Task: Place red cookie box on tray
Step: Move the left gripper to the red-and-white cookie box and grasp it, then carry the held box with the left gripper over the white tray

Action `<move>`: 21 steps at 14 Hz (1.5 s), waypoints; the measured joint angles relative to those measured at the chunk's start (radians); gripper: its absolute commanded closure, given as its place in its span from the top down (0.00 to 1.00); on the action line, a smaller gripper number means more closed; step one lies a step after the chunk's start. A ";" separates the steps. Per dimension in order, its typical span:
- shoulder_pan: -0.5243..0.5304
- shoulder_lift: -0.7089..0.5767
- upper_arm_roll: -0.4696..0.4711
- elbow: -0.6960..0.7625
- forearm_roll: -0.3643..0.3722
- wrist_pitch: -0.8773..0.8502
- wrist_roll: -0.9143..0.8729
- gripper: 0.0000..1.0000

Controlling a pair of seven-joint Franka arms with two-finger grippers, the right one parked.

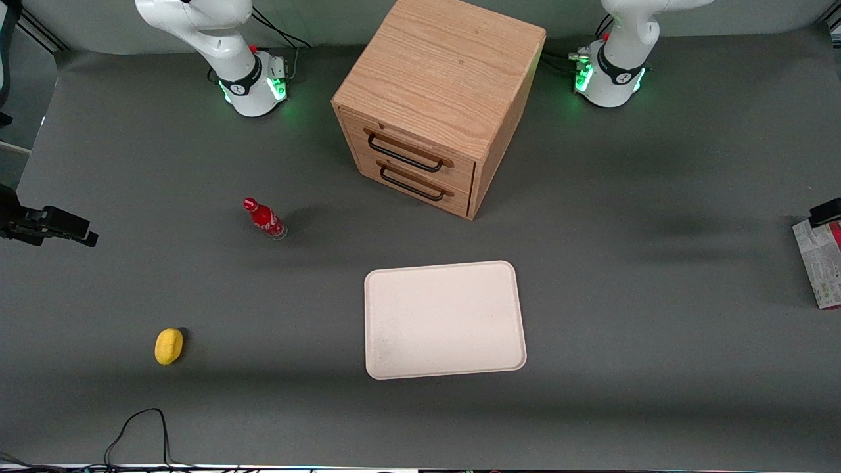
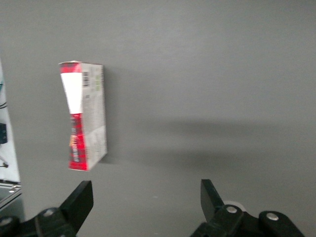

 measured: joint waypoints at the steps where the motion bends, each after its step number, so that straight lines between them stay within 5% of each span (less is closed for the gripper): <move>1: 0.033 0.045 0.002 0.037 -0.013 0.002 0.045 0.96; 10: 0.234 0.481 0.002 0.370 -0.180 0.038 0.348 0.95; 14: 0.291 0.595 0.001 0.407 -0.270 0.088 0.388 0.88; 15: 0.296 0.615 0.001 0.409 -0.287 0.107 0.389 0.80; 18: 0.298 0.641 0.000 0.409 -0.301 0.129 0.387 0.15; 19: 0.298 0.641 0.000 0.410 -0.301 0.129 0.387 0.00; 21: 0.298 0.641 0.000 0.414 -0.299 0.128 0.388 0.00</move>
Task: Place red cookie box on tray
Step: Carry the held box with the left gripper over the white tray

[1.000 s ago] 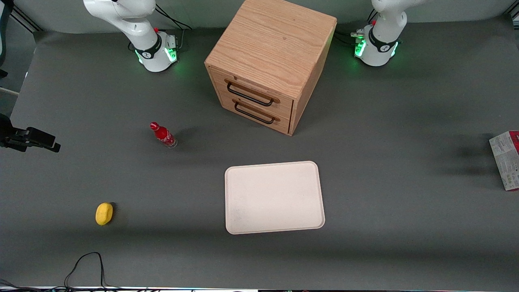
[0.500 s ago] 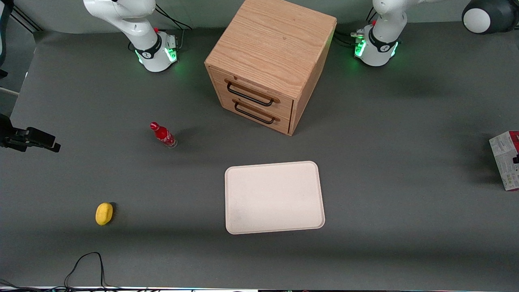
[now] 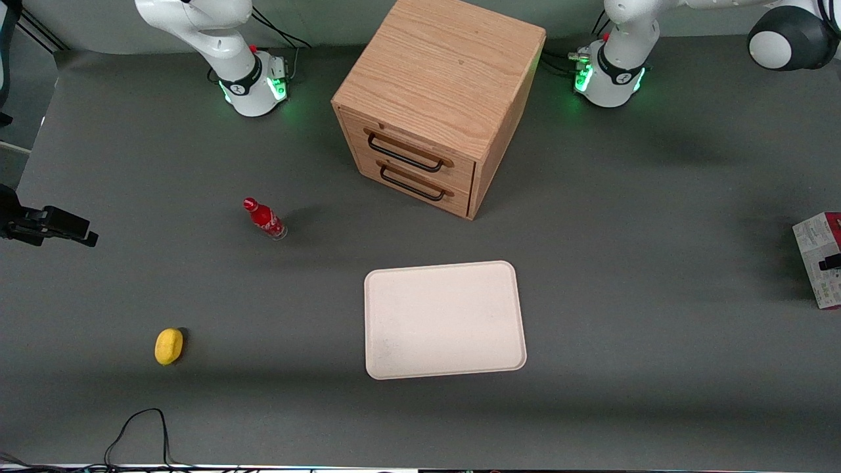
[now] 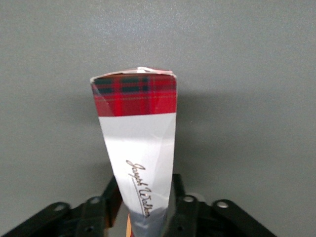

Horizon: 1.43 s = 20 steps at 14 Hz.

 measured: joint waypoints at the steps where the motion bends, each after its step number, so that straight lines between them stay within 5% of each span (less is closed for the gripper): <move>1: 0.000 0.000 0.000 0.002 0.002 -0.002 0.001 0.00; 7: -0.020 -0.051 -0.007 0.005 0.051 -0.061 0.055 0.00; 12: -0.229 -0.338 -0.025 -0.108 0.108 -0.315 0.041 0.00; 15: -0.420 -0.499 -0.080 -0.146 0.158 -0.428 -0.161 0.00; 20: -0.510 -0.549 -0.387 -0.171 0.188 -0.417 -0.662 0.00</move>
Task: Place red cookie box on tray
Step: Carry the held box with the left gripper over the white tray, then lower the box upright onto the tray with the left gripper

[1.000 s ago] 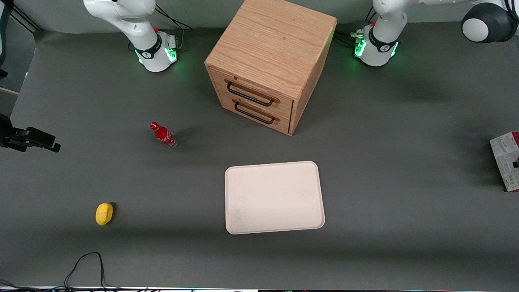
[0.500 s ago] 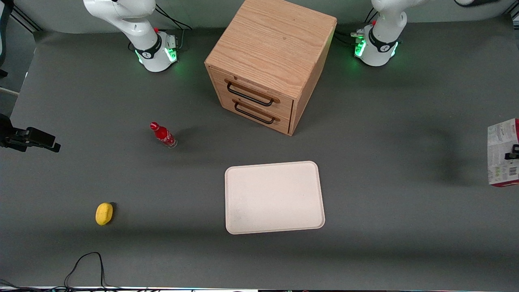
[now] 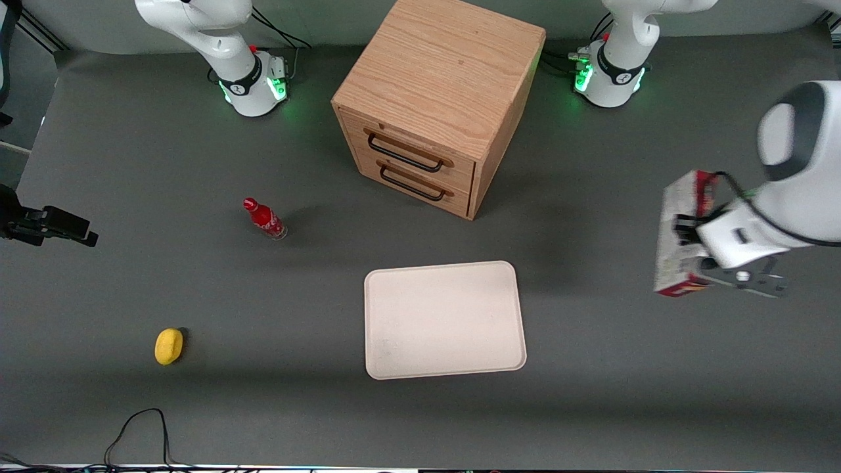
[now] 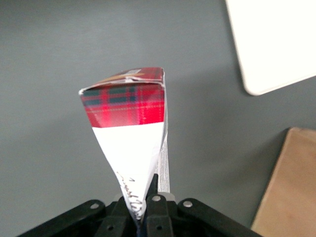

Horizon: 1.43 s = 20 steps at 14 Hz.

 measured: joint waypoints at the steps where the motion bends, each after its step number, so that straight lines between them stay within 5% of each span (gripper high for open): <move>1: -0.021 0.016 -0.029 -0.010 0.001 0.047 -0.080 0.00; 9: -0.276 0.359 -0.058 0.120 0.042 0.258 -0.449 0.00; 20: -0.294 0.572 0.009 0.343 0.042 0.328 -0.518 0.00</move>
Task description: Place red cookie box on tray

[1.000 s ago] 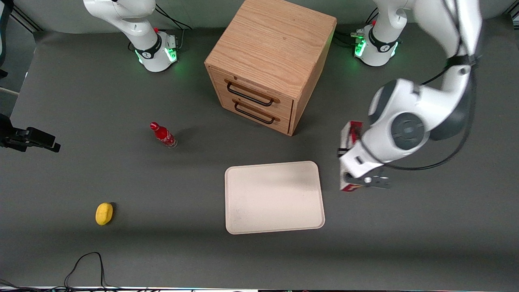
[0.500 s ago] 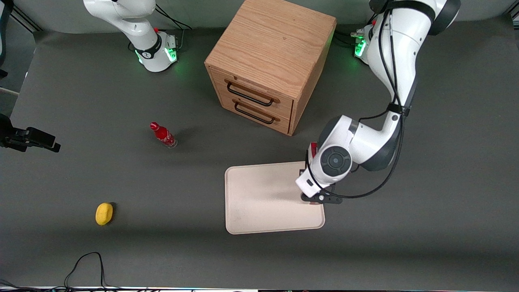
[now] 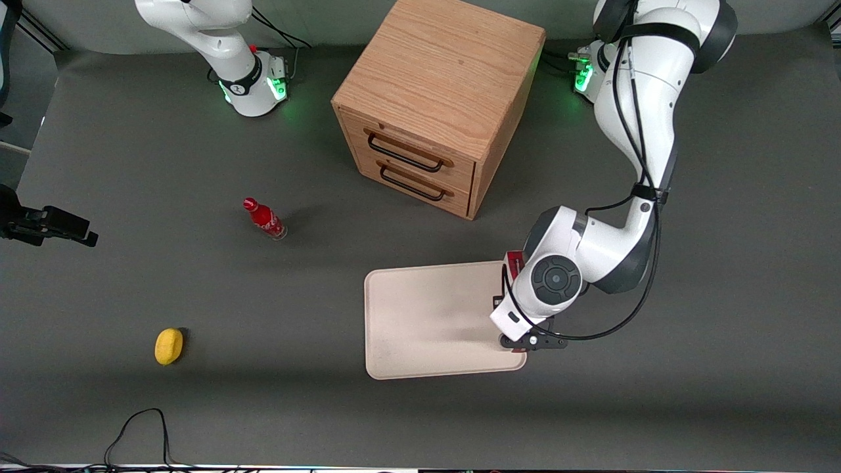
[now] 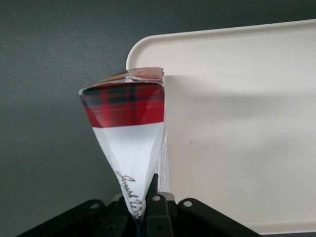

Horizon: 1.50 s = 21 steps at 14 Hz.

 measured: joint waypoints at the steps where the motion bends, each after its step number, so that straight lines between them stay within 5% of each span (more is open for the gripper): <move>1: -0.002 0.007 0.000 0.005 -0.010 0.001 -0.007 0.00; 7: -0.006 0.045 0.000 0.021 -0.053 0.042 -0.023 0.00; 8: -0.006 0.045 0.002 0.021 -0.053 0.043 -0.023 0.42; 9: -0.006 0.045 0.003 0.022 -0.054 0.043 -0.024 0.99; 16: -0.020 0.018 0.021 0.048 -0.054 0.043 -0.024 1.00; 21: 0.031 -0.176 0.048 -0.026 -0.050 -0.051 0.045 1.00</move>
